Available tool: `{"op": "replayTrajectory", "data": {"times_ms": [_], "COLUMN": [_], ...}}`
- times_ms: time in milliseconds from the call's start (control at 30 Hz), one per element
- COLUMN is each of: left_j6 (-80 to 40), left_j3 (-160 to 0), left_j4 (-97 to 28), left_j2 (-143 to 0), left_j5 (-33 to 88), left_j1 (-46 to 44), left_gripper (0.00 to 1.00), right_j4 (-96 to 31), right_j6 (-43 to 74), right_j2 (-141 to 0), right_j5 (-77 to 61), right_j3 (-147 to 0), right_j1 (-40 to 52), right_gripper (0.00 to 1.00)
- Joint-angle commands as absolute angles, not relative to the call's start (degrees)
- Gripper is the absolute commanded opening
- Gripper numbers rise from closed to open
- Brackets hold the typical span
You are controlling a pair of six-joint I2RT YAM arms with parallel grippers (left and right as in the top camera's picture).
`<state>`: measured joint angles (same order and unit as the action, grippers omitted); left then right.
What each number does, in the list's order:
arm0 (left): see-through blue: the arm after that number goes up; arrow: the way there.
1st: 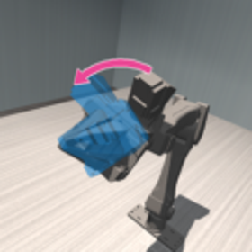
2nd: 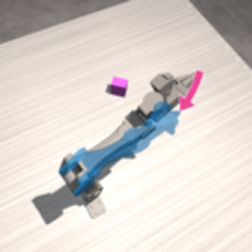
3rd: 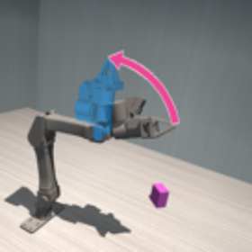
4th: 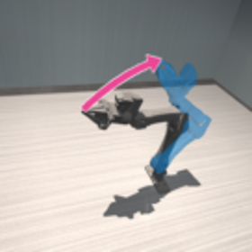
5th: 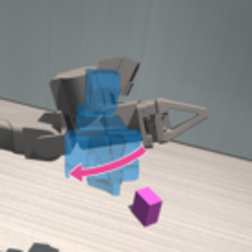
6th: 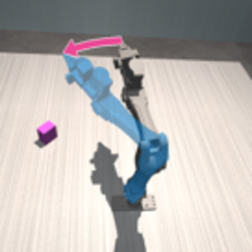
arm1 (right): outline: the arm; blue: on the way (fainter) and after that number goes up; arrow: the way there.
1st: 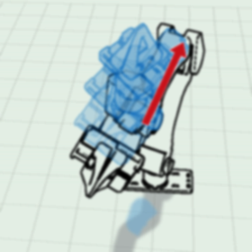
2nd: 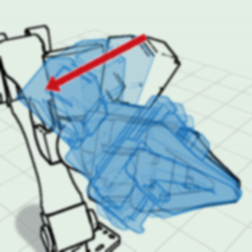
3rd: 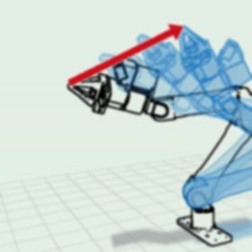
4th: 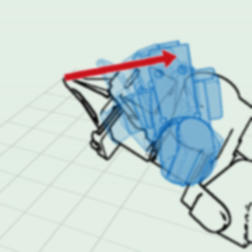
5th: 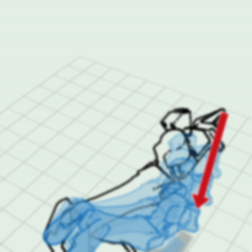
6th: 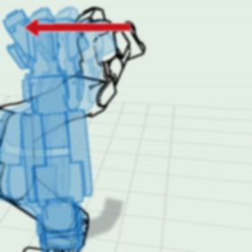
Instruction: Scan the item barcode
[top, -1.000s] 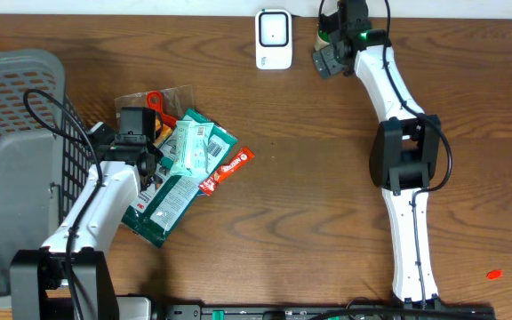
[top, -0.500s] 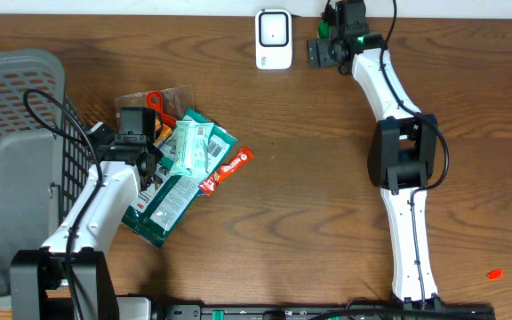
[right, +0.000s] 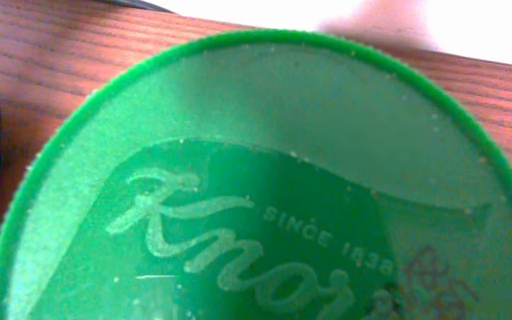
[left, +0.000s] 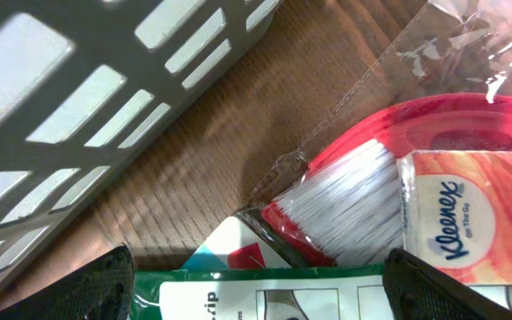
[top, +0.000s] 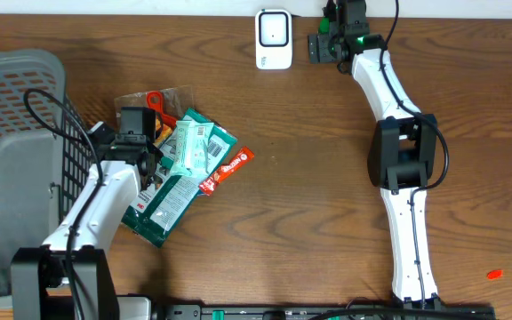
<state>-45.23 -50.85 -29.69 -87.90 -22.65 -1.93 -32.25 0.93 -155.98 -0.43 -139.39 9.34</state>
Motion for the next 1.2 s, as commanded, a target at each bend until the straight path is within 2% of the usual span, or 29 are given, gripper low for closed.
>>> {"op": "replayTrajectory", "data": {"times_ms": [0,633,1167], "left_j6": [-46.35,-46.37,-46.37], "left_j3": [-50.43,-50.43,-50.43], "left_j4": [-29.43,-29.17,-28.99], "left_j2": [-89.89,-90.67,-90.67], "left_j5": [-23.22,-23.2,-23.2], "left_j1": [-1.56,-1.56,-1.56], "left_gripper": [0.89,0.89,0.89], "right_j4": [-32.62,-34.09,-39.31], "right_j6": [1.41,-0.05,-0.05], "right_j2": [-155.96,-153.21,-153.23], "right_j5": [-0.08,0.6,1.87], "right_j3": [-139.22,-141.08,-148.46], "right_j1": [10.13,10.17,10.17], "right_gripper": [0.98,0.99,0.99]}}
